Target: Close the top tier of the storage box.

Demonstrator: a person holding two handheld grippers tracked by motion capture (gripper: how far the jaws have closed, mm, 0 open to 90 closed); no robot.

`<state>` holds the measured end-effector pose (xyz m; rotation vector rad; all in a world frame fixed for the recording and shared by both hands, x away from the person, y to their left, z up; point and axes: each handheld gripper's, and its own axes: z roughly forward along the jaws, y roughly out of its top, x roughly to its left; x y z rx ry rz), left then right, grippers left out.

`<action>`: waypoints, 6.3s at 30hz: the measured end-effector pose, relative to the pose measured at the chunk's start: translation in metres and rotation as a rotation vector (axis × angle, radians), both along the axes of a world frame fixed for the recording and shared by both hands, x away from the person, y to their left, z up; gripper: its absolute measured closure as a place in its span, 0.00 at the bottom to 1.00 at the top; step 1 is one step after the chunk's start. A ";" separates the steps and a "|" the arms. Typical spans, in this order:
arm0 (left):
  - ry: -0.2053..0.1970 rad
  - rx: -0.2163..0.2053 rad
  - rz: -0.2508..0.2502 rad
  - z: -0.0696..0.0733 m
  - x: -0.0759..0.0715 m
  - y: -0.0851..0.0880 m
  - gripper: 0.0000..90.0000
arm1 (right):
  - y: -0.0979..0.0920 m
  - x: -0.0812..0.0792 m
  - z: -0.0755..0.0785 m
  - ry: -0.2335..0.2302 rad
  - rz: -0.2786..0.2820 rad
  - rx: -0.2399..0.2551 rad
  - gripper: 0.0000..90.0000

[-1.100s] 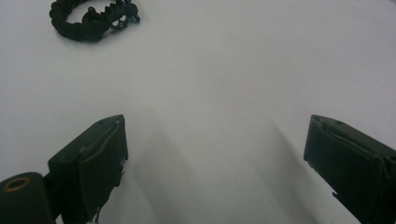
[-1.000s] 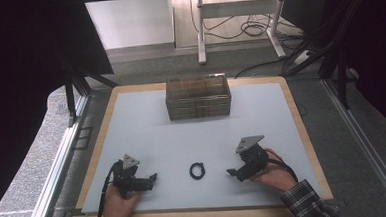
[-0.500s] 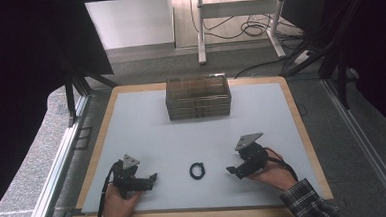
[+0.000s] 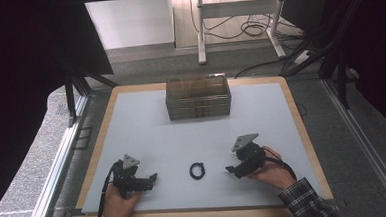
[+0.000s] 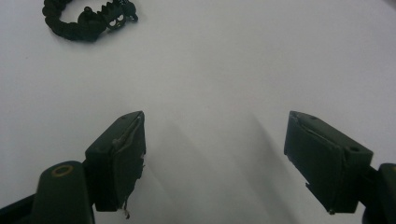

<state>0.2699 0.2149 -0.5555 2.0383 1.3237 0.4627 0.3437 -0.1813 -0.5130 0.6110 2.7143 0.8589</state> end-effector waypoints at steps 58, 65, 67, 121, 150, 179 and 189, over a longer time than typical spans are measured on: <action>0.000 0.000 0.000 0.000 0.000 0.000 0.00 | 0.025 0.020 0.023 -0.176 -0.017 -0.081 0.25; 0.000 0.001 -0.002 0.000 0.000 0.000 0.00 | 0.032 0.020 0.024 -0.217 -0.003 -0.114 0.28; 0.001 0.000 -0.002 0.000 0.000 0.000 0.00 | 0.033 0.021 0.024 -0.221 -0.003 -0.116 0.29; 0.000 0.003 -0.003 0.000 0.000 0.000 0.00 | 0.069 0.037 0.028 -0.505 0.060 -0.313 0.34; 0.001 0.002 -0.001 0.000 0.000 0.000 0.00 | 0.085 0.046 0.029 -0.612 0.070 -0.367 0.37; 0.001 0.002 -0.002 0.000 0.000 0.000 0.00 | 0.105 0.058 0.026 -0.728 0.086 -0.472 0.42; 0.003 0.005 -0.004 0.000 0.000 0.001 0.00 | 0.110 0.062 0.024 -0.766 0.093 -0.512 0.44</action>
